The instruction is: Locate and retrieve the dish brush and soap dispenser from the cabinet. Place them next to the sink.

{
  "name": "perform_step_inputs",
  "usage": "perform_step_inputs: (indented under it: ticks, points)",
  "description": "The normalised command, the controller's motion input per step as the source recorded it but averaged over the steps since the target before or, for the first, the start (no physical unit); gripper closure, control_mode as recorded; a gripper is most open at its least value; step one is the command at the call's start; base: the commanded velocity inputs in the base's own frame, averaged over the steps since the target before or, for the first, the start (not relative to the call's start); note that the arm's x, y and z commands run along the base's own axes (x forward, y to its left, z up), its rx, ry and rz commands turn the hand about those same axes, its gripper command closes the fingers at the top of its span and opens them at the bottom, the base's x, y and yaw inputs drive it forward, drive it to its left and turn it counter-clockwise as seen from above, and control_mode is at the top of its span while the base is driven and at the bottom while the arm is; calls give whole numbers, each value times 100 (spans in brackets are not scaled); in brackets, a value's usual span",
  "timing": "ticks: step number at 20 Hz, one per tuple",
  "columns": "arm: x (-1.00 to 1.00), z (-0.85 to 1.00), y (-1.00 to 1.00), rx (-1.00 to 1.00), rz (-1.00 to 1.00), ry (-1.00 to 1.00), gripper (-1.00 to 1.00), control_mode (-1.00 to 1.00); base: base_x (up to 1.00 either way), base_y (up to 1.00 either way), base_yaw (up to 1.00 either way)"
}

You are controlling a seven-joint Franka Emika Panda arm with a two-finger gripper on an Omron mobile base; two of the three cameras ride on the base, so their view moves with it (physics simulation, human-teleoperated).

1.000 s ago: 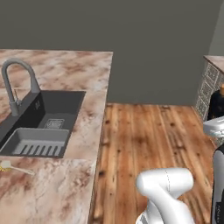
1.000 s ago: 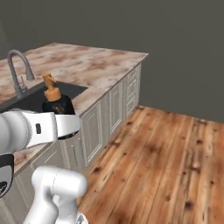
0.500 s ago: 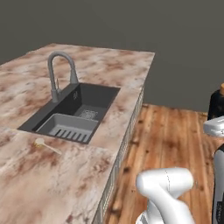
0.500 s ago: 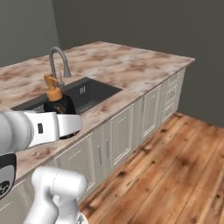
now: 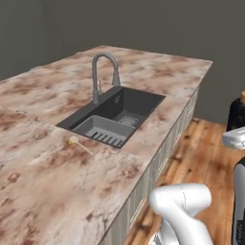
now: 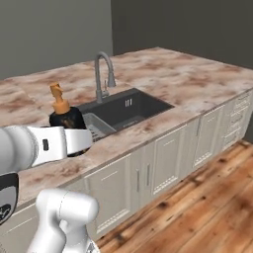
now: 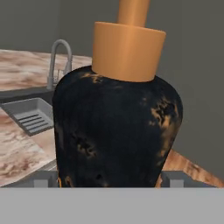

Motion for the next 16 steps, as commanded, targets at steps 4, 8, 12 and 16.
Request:
perform_step_inputs:
  ticks: [4,8,12,16]
  points:
    - [0,0,0,0,0,0,100,100,-10,39,34]
    - [0,0,0,0,0,0,100,100,-10,34,38]
    - [0,0,0,0,0,0,100,100,-6,28,39]
    - [0,0,0,0,0,0,100,100,0,49,26]
